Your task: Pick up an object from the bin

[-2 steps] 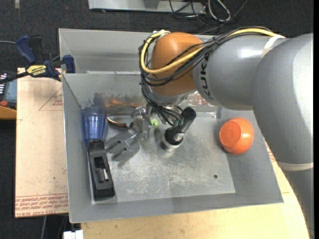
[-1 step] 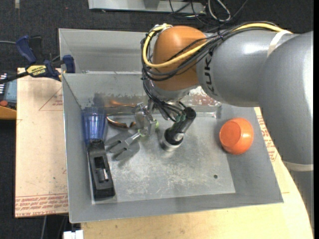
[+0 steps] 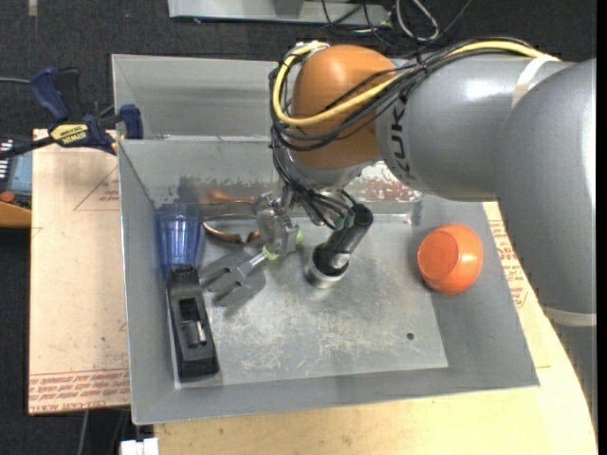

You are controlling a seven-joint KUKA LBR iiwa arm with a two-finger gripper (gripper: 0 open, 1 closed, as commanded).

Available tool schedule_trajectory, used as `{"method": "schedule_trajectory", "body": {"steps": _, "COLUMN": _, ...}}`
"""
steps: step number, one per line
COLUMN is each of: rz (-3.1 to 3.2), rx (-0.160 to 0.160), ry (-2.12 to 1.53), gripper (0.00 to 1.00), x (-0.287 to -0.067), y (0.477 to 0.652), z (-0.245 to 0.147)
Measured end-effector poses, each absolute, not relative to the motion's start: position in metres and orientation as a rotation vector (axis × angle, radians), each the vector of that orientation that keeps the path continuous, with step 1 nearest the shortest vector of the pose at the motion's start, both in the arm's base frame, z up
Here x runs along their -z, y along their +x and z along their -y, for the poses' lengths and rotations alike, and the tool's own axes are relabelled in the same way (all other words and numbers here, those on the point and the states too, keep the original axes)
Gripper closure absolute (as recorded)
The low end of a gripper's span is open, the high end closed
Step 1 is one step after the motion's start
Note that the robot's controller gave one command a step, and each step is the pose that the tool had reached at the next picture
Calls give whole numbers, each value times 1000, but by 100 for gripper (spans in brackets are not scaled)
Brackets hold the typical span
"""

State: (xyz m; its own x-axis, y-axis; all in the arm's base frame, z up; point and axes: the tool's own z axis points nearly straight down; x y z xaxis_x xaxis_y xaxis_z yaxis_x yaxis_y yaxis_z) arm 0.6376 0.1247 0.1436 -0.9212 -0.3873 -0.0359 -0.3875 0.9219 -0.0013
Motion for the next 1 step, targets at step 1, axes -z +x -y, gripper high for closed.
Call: {"method": "schedule_trajectory", "body": {"steps": 1, "rz": -3046, "rx": -9, "ry": -614, "gripper": 100, "x": -157, "y": 637, "z": -125}}
